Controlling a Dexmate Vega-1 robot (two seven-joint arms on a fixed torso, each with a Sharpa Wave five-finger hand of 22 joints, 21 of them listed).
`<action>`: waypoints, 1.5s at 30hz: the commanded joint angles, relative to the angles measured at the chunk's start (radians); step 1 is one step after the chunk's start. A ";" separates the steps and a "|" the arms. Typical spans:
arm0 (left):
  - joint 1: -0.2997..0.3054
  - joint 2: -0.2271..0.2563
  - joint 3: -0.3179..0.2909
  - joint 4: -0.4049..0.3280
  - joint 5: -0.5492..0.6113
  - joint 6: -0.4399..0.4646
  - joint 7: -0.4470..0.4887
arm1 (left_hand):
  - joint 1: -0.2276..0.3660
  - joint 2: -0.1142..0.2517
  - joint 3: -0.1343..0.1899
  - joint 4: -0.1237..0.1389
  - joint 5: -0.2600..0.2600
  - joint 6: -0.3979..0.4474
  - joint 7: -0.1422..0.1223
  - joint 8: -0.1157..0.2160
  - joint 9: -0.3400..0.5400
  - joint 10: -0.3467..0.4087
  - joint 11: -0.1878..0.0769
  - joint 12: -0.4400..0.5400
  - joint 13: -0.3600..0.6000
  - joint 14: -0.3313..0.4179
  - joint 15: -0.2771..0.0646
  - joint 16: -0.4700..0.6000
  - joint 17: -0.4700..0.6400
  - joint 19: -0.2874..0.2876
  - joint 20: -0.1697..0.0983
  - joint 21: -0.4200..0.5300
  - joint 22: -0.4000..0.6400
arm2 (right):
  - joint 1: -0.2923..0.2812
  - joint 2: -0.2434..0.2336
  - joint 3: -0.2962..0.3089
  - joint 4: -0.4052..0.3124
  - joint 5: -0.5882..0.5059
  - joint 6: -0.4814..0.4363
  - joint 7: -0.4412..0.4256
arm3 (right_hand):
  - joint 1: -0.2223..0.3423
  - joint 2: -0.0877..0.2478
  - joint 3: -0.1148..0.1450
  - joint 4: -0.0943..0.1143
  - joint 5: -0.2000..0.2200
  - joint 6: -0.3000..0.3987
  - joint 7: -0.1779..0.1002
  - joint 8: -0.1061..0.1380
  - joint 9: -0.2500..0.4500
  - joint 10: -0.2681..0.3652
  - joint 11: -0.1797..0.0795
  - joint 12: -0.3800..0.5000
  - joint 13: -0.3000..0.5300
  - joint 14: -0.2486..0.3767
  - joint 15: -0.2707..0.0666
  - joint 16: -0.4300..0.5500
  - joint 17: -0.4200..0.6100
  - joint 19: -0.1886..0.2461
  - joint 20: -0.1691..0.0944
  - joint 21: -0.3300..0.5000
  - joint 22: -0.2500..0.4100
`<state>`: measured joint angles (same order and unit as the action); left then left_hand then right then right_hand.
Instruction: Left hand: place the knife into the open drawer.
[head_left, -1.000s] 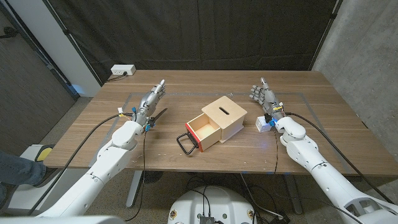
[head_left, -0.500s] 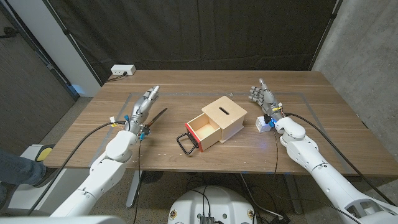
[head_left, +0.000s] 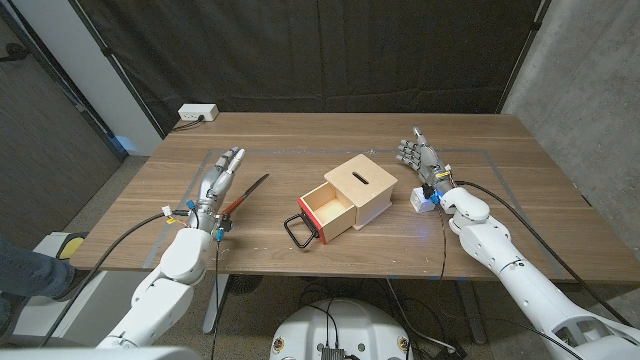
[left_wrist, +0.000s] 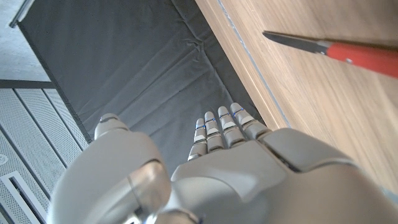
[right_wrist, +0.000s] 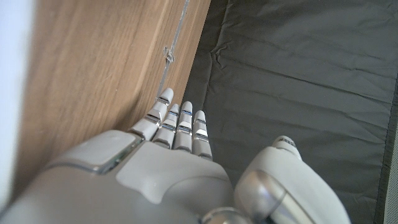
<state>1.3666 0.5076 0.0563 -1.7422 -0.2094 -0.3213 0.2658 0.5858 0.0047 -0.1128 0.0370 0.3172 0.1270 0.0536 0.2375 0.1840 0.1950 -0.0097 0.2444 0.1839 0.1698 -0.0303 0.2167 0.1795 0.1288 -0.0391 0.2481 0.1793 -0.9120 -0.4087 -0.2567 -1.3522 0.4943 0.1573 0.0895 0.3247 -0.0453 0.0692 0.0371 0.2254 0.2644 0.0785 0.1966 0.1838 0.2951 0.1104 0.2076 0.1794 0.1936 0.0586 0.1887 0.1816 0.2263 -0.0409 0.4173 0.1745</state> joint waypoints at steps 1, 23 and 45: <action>0.124 -0.037 -0.072 -0.103 0.131 0.059 0.122 | 0.007 0.006 0.002 -0.007 0.000 0.014 0.000 0.009 0.004 0.010 0.002 0.002 0.005 0.013 0.002 0.006 0.003 0.009 -0.031 0.006 0.005 | 0.027 0.013 -0.015 0.037 -0.001 -0.005 0.034 | 0.009 0.003 0.002 -0.005 0.002 0.010 0.004 0.003 0.006 0.012 -0.001 0.005 0.004 0.009 0.001 0.004 0.003 0.012 -0.001 -0.007 0.003; 0.231 -0.131 -0.092 -0.330 0.575 0.547 0.426 | 0.108 0.034 0.029 -0.052 -0.009 0.100 0.027 0.020 0.005 0.082 0.046 0.004 0.005 0.056 0.054 -0.002 0.002 0.020 -0.007 -0.003 0.007 | 0.050 0.018 -0.036 0.050 -0.014 -0.034 0.045 | 0.010 0.005 0.001 -0.007 0.000 0.013 0.003 0.003 0.006 0.013 0.000 0.005 0.004 0.010 0.002 0.003 0.003 0.015 -0.001 -0.015 0.003; 0.142 -0.126 0.039 -0.354 0.802 0.967 0.487 | 0.230 0.046 0.058 -0.115 -0.030 0.166 0.031 0.019 0.005 0.157 0.057 0.004 0.006 0.107 0.105 -0.007 0.000 0.048 0.042 -0.006 0.007 | 0.077 0.040 -0.044 0.098 -0.020 -0.004 0.063 | 0.011 0.008 0.000 -0.009 -0.001 0.016 0.002 0.003 0.006 0.015 0.002 0.005 0.004 0.012 0.002 0.003 0.003 0.017 -0.001 -0.024 0.004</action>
<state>1.5431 0.3802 0.0314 -2.0761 0.4778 0.4426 0.7157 0.8004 0.0506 -0.0557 -0.0688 0.2889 0.2841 0.0827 0.2556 0.1838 0.3414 0.0450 0.2444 0.1837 0.2686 0.0641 0.2090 0.1766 0.1675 0.0005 0.2435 0.1842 -0.8534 -0.3803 -0.2921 -1.2791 0.4815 0.1379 0.1435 0.3286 -0.0414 0.0649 0.0329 0.2254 0.2751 0.0786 0.1966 0.1888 0.3005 0.1157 0.2076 0.1794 0.1936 0.0585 0.1886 0.1817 0.2388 -0.0395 0.3941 0.1744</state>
